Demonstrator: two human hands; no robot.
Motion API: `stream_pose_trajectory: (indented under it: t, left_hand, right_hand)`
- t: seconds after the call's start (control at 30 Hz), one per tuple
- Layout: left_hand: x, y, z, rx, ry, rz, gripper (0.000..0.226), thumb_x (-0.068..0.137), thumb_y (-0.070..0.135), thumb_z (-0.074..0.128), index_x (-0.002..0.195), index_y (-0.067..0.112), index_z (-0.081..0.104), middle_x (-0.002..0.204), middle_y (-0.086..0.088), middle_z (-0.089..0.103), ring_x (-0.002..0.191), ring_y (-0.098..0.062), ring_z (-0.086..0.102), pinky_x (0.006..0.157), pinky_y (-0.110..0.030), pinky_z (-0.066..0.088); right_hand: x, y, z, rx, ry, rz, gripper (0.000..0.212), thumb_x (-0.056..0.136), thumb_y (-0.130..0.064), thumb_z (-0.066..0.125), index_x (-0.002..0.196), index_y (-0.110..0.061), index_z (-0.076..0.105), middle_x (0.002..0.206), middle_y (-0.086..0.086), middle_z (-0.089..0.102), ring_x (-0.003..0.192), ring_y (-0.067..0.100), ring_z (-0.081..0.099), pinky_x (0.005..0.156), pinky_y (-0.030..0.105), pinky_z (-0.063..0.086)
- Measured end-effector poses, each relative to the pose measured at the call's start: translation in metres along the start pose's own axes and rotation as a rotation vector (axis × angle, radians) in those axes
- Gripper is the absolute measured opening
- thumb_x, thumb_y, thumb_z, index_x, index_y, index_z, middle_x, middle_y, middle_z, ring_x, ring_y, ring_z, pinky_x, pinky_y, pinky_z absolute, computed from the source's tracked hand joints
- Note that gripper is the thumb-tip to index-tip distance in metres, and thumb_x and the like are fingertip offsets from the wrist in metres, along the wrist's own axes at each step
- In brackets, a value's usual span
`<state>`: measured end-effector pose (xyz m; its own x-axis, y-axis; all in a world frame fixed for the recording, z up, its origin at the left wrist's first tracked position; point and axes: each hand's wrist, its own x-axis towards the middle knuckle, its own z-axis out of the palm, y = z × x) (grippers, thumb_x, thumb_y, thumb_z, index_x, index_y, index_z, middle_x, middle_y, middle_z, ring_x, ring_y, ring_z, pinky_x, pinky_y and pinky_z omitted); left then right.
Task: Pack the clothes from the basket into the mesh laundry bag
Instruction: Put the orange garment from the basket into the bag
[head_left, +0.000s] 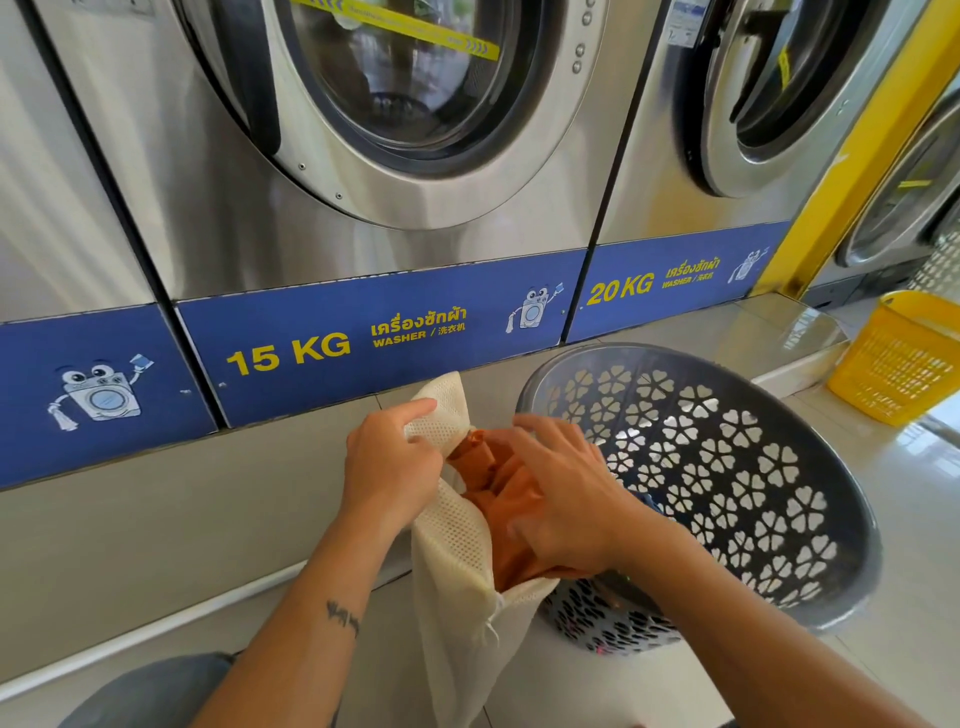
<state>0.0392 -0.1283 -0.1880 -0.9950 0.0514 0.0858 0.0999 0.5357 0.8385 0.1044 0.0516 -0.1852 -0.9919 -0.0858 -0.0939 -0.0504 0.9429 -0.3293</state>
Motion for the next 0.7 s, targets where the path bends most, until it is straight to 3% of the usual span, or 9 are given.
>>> stream_pose_trajectory:
  t: [0.07, 0.17, 0.33, 0.47, 0.53, 0.6, 0.7]
  left_hand:
    - [0.000, -0.001, 0.003, 0.006, -0.010, 0.006, 0.048, 0.091, 0.004, 0.050, 0.134, 0.026, 0.059, 0.142, -0.004, 0.053, 0.132, -0.024, 0.044, 0.096, -0.036, 0.047]
    - [0.000, -0.001, 0.006, 0.022, -0.028, 0.012, 0.048, 0.092, 0.006, 0.050, 0.134, 0.025, 0.059, 0.141, -0.004, 0.054, 0.131, -0.024, 0.045, 0.095, -0.037, 0.047]
    - [-0.002, -0.004, 0.006, 0.068, -0.083, -0.008, 0.049, 0.093, 0.006, 0.051, 0.137, 0.026, 0.055, 0.143, -0.005, 0.051, 0.131, -0.025, 0.045, 0.095, -0.038, 0.049]
    - [-0.002, -0.007, 0.007, 0.098, -0.136, 0.007, 0.050, 0.093, 0.007, 0.051, 0.139, 0.027, 0.053, 0.145, -0.005, 0.049, 0.131, -0.024, 0.044, 0.096, -0.036, 0.047]
    - [-0.003, -0.008, 0.009, 0.110, -0.139, 0.027, 0.049, 0.093, 0.007, 0.050, 0.138, 0.027, 0.054, 0.144, -0.005, 0.050, 0.132, -0.023, 0.044, 0.098, -0.036, 0.045]
    - [-0.004, -0.010, 0.012, 0.127, -0.134, 0.051, 0.049, 0.093, 0.006, 0.049, 0.137, 0.026, 0.055, 0.143, -0.004, 0.051, 0.132, -0.023, 0.043, 0.100, -0.035, 0.044]
    - [-0.005, -0.012, 0.016, 0.125, -0.121, 0.070, 0.048, 0.093, 0.004, 0.050, 0.137, 0.025, 0.056, 0.142, -0.002, 0.052, 0.132, -0.022, 0.042, 0.100, -0.034, 0.044]
  right_hand:
    - [0.001, 0.010, 0.002, 0.050, -0.129, 0.135, 0.097, 0.077, -0.043, 0.073, 0.150, -0.054, 0.009, 0.158, -0.003, 0.017, 0.146, 0.033, 0.016, 0.114, 0.058, 0.033]
    - [0.001, 0.020, 0.007, 0.065, -0.227, 0.169, 0.077, 0.085, -0.046, 0.067, 0.144, -0.057, 0.019, 0.136, 0.001, 0.040, 0.123, 0.031, 0.045, 0.102, 0.047, 0.045]
    - [-0.002, -0.001, 0.005, -0.342, -0.064, 0.078, 0.035, 0.090, -0.044, 0.056, 0.123, -0.035, 0.050, 0.108, 0.001, 0.048, 0.099, 0.025, 0.057, 0.076, 0.035, 0.047]
    - [-0.003, -0.019, 0.003, -0.338, 0.115, -0.020, 0.024, 0.091, -0.041, 0.058, 0.112, -0.030, 0.055, 0.098, -0.004, 0.051, 0.088, 0.020, 0.056, 0.071, 0.035, 0.051]
    - [-0.001, -0.020, 0.004, -0.186, 0.085, -0.090, 0.030, 0.089, -0.035, 0.059, 0.118, -0.033, 0.052, 0.103, -0.007, 0.058, 0.092, 0.019, 0.059, 0.078, 0.039, 0.055]
    - [0.001, -0.015, 0.006, -0.001, 0.007, -0.077, 0.044, 0.087, -0.035, 0.063, 0.128, -0.036, 0.047, 0.121, -0.008, 0.060, 0.109, 0.018, 0.057, 0.092, 0.043, 0.053]
    - [0.002, 0.003, 0.002, 0.050, -0.036, 0.037, 0.088, 0.074, -0.052, 0.072, 0.148, -0.040, 0.025, 0.151, -0.006, 0.034, 0.137, 0.023, 0.034, 0.109, 0.051, 0.042]
